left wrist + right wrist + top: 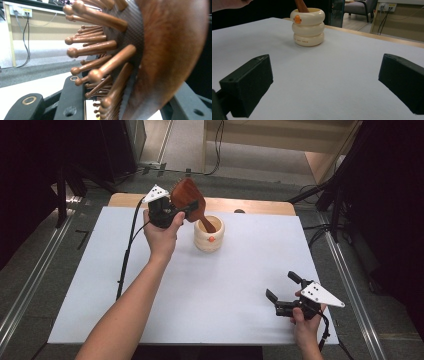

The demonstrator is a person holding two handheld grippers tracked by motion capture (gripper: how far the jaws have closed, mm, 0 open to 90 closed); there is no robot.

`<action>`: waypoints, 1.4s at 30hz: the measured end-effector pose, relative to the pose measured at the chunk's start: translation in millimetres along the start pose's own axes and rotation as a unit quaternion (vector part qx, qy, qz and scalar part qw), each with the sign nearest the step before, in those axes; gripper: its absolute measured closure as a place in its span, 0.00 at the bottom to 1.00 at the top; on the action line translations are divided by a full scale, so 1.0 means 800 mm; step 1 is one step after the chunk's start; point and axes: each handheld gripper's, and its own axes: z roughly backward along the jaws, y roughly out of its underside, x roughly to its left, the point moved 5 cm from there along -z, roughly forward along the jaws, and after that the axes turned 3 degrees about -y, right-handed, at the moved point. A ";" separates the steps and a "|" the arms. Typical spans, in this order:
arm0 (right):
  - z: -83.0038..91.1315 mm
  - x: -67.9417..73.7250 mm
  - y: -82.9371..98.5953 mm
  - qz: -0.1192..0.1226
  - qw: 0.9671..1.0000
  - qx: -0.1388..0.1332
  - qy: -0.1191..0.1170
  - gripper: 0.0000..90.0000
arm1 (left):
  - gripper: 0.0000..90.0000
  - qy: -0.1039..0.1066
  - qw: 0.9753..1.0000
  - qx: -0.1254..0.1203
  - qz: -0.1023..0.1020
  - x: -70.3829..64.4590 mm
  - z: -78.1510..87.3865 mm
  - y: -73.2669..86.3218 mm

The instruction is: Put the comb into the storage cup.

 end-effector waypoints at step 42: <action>-0.002 0.001 0.002 -0.002 1.000 0.003 -0.003 0.00 | 0.62 -0.012 0.998 0.045 0.031 0.006 -0.039 0.052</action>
